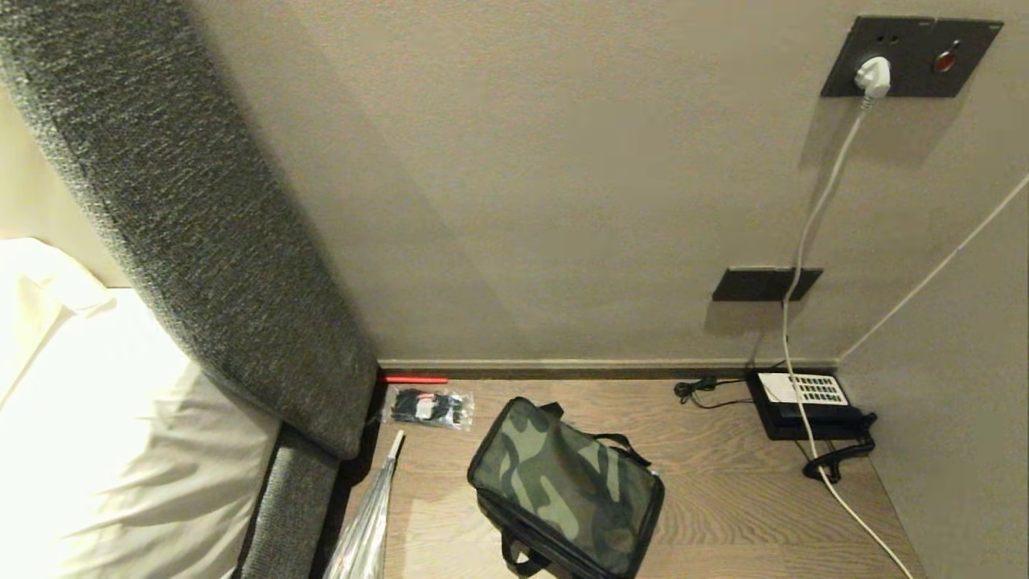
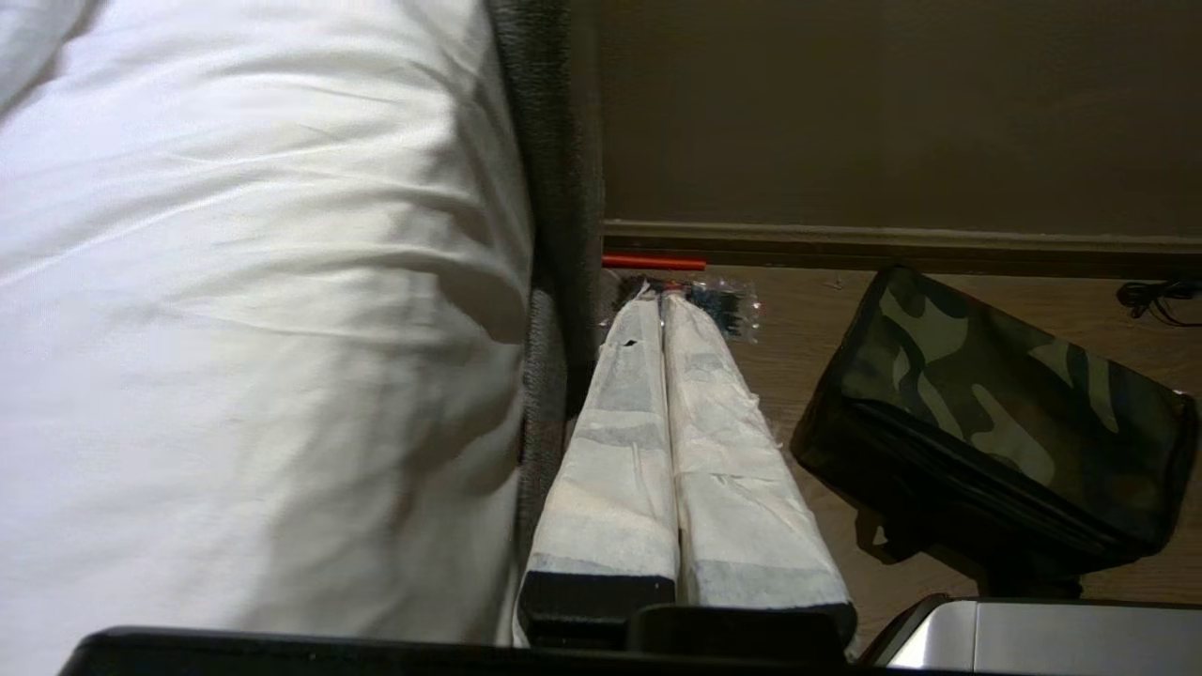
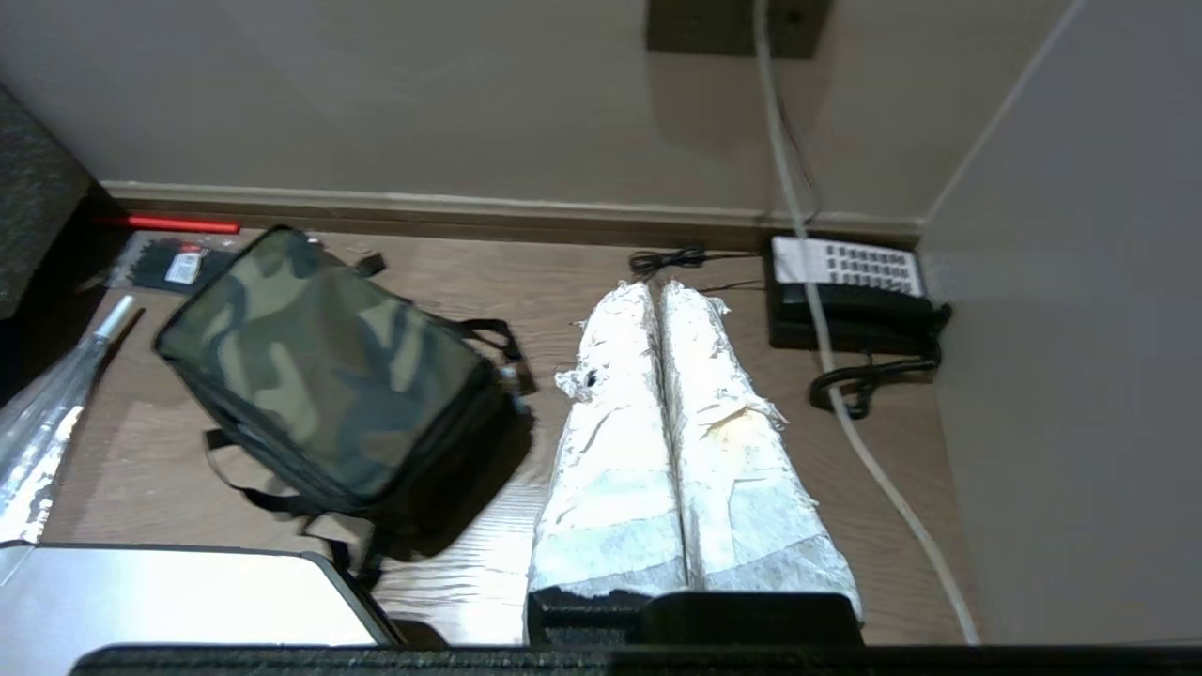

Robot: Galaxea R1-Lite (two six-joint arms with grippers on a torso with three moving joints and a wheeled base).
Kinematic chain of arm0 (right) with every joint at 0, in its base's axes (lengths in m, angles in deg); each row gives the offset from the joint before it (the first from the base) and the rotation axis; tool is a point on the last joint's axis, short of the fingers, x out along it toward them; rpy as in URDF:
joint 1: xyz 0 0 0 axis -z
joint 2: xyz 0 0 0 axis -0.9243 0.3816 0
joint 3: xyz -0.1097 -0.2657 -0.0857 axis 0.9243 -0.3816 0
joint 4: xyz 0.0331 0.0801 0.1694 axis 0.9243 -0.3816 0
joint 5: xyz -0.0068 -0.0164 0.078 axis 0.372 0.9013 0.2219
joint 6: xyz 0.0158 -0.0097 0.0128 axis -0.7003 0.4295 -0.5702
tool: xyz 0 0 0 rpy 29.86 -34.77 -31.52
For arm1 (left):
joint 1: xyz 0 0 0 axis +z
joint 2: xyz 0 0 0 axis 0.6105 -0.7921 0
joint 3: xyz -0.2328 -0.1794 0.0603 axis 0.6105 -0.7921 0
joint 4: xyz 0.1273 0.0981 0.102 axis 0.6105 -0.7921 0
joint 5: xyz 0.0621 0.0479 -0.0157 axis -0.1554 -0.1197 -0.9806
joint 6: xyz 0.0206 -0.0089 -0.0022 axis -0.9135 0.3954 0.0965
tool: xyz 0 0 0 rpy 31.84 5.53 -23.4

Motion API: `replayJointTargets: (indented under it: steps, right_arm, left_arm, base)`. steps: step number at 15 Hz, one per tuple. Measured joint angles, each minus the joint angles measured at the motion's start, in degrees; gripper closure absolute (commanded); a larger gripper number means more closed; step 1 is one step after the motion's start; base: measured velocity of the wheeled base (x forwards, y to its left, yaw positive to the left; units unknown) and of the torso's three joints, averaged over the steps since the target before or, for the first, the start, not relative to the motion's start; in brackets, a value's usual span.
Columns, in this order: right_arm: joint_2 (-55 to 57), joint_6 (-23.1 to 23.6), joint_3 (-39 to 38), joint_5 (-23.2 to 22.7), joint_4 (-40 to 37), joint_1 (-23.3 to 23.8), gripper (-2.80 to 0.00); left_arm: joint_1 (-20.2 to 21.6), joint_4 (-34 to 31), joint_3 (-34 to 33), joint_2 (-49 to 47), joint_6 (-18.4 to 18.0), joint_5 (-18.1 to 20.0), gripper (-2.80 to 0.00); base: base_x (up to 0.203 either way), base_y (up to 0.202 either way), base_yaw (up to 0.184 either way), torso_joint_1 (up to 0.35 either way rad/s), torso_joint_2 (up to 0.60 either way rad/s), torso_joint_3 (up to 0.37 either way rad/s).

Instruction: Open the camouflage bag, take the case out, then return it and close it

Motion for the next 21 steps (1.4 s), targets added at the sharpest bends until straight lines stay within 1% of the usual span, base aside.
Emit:
replayJointTargets:
  steps: [3, 11, 14, 21]
  right_arm:
    - [0.0, 0.0, 0.0, 0.0, 0.0, 0.0, 0.0]
    - [0.0, 0.0, 0.0, 0.0, 0.0, 0.0, 0.0]
    - [0.0, 0.0, 0.0, 0.0, 0.0, 0.0, 0.0]
    - [0.0, 0.0, 0.0, 0.0, 0.0, 0.0, 0.0]
  left_arm:
    - [0.0, 0.1, 0.0, 0.0, 0.1, 0.0, 0.0]
    - [0.0, 0.4, 0.0, 0.0, 1.0, -0.1, 0.0]
    - [-0.1, 0.4, 0.0, 0.0, 2.1, -0.2, 0.0]
    - [-0.1, 0.4, 0.0, 0.0, 2.3, -0.1, 0.0]
  base:
    - [0.0, -0.146, 0.001, 0.006, 0.0, 0.004]
    - [0.0, 0.0, 0.0, 0.0, 0.0, 0.005]
    - [0.0, 0.0, 0.0, 0.001, 0.0, 0.158]
    - [0.0, 0.0, 0.0, 0.001, 0.0, 0.202]
